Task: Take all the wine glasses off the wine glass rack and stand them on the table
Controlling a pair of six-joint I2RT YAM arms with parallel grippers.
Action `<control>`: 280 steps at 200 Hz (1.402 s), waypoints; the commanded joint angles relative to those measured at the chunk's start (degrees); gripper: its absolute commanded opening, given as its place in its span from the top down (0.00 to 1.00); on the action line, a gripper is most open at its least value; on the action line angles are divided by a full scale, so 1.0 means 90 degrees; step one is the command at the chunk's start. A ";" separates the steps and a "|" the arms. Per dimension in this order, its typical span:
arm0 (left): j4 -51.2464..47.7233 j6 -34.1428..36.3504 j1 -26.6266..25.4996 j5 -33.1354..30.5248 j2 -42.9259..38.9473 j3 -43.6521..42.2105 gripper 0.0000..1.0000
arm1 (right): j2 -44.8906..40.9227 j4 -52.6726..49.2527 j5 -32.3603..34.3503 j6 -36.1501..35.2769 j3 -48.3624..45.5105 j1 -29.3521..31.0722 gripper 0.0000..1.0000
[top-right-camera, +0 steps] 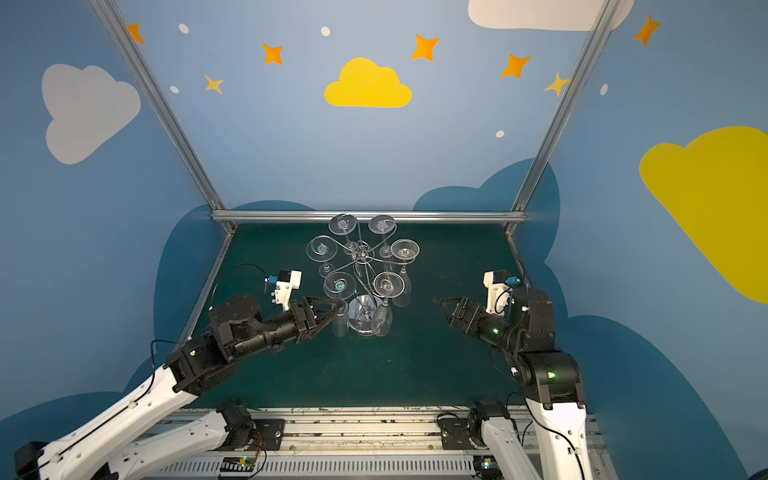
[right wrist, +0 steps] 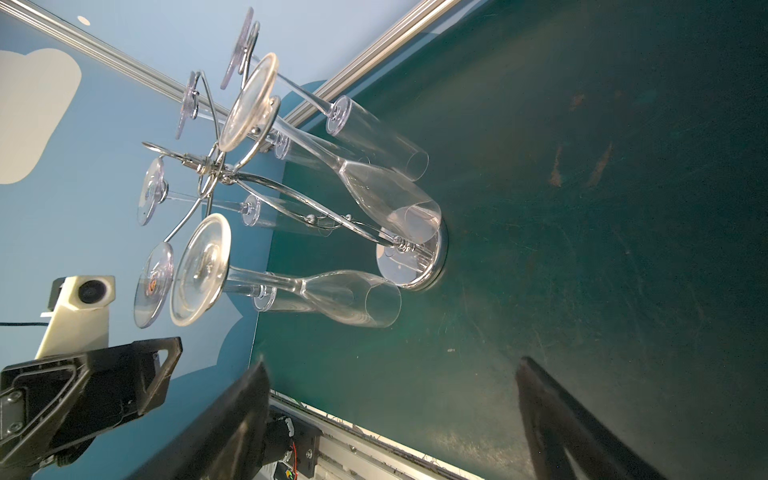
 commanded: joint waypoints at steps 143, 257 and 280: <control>0.0952 -0.0421 -0.0485 -0.1581 0.0163 -0.0352 0.65 | -0.0195 0.0099 0.0081 0.0249 -0.0305 0.0035 0.09; 0.0955 -0.0462 -0.0486 -0.1723 0.0034 -0.0434 0.82 | -0.0254 0.0085 0.0201 0.0404 -0.0373 0.0038 0.09; 0.0889 -0.0451 -0.0486 -0.1746 0.0012 -0.0411 0.83 | -0.0276 0.0089 0.0212 0.0430 -0.0402 0.0034 0.10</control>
